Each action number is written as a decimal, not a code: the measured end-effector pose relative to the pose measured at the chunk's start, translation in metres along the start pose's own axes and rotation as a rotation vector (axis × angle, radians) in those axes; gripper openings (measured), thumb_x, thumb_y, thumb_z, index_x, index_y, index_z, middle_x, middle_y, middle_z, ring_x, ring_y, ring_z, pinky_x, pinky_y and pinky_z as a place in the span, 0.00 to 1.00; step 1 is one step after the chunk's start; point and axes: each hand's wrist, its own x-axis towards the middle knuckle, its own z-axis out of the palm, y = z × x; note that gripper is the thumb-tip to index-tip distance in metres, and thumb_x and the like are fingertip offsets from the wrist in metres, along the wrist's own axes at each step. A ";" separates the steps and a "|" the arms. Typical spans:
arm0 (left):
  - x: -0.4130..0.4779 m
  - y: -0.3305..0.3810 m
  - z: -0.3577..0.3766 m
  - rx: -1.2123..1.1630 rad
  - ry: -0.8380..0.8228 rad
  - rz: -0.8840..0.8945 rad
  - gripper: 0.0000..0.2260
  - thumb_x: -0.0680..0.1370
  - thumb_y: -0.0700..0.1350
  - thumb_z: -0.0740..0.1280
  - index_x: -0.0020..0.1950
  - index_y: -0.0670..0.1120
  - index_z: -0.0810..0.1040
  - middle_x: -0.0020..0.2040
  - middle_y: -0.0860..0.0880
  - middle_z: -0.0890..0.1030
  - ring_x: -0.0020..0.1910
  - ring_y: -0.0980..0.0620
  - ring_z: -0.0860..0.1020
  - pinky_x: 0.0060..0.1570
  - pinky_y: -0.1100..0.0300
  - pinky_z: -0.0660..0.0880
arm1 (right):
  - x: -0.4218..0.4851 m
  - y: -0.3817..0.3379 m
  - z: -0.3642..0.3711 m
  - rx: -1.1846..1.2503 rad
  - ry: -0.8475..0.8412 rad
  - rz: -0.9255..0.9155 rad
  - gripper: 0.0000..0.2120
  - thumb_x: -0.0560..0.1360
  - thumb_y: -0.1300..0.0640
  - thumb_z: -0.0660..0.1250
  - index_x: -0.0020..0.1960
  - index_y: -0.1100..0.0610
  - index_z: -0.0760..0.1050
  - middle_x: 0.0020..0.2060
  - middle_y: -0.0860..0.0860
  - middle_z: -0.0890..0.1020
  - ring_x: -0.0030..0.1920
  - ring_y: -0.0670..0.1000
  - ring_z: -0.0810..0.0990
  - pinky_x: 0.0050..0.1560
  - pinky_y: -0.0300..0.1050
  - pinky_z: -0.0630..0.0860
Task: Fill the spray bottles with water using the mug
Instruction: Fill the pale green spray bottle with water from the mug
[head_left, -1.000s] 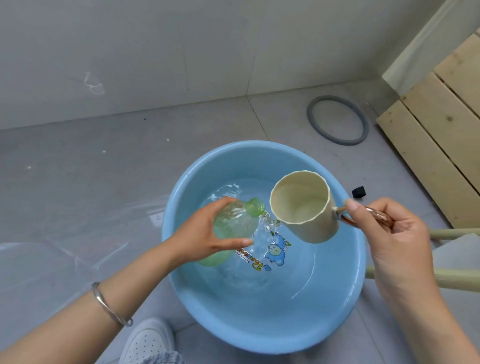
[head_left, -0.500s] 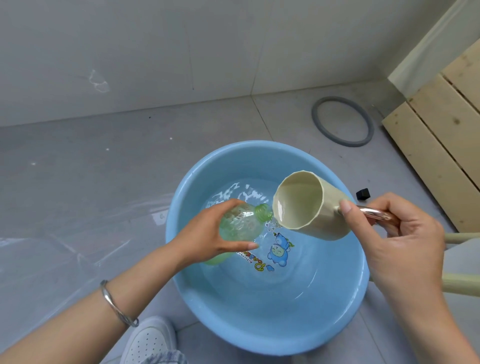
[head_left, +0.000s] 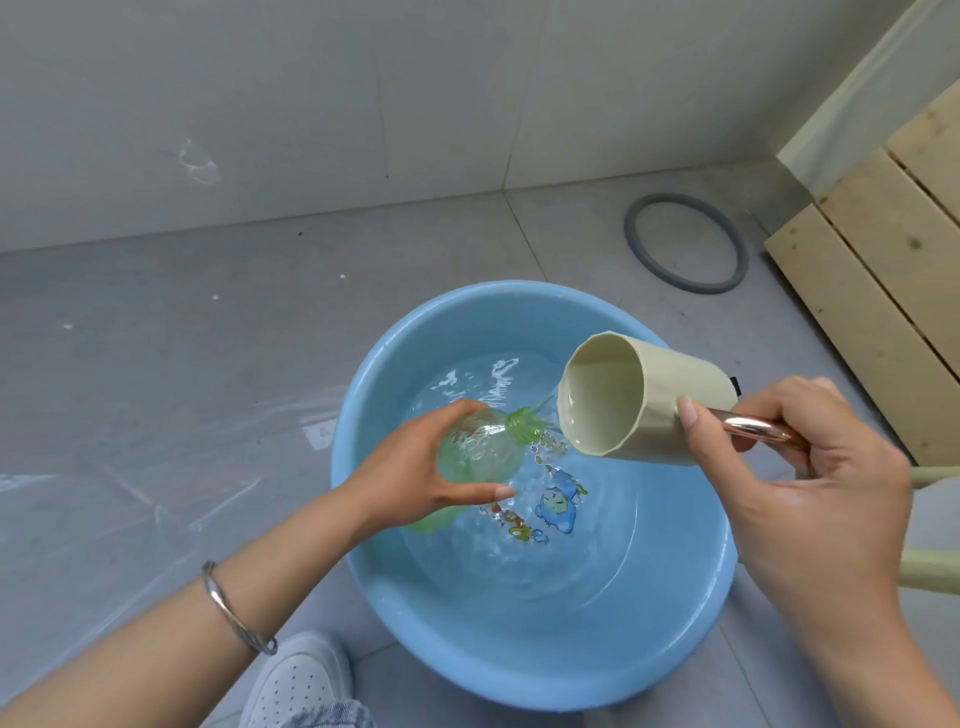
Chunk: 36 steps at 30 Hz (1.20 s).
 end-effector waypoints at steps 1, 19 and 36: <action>0.000 0.001 0.000 0.000 0.000 0.000 0.37 0.59 0.73 0.69 0.65 0.60 0.71 0.61 0.62 0.77 0.61 0.62 0.75 0.65 0.60 0.71 | 0.000 -0.001 0.000 -0.024 0.002 -0.019 0.14 0.70 0.56 0.71 0.31 0.58 0.69 0.28 0.48 0.73 0.34 0.49 0.69 0.36 0.34 0.64; -0.001 0.002 0.003 -0.027 -0.008 -0.018 0.34 0.61 0.69 0.75 0.63 0.63 0.69 0.60 0.63 0.77 0.60 0.65 0.74 0.61 0.69 0.68 | -0.001 -0.009 0.003 -0.207 0.017 -0.274 0.15 0.72 0.55 0.69 0.31 0.62 0.72 0.27 0.52 0.73 0.35 0.52 0.64 0.41 0.46 0.63; -0.002 0.002 0.005 -0.012 -0.018 -0.008 0.30 0.62 0.68 0.76 0.60 0.66 0.69 0.58 0.66 0.76 0.59 0.65 0.74 0.61 0.65 0.70 | -0.002 -0.009 0.013 -0.368 0.028 -0.651 0.16 0.73 0.60 0.70 0.28 0.61 0.72 0.27 0.52 0.76 0.35 0.53 0.65 0.46 0.43 0.60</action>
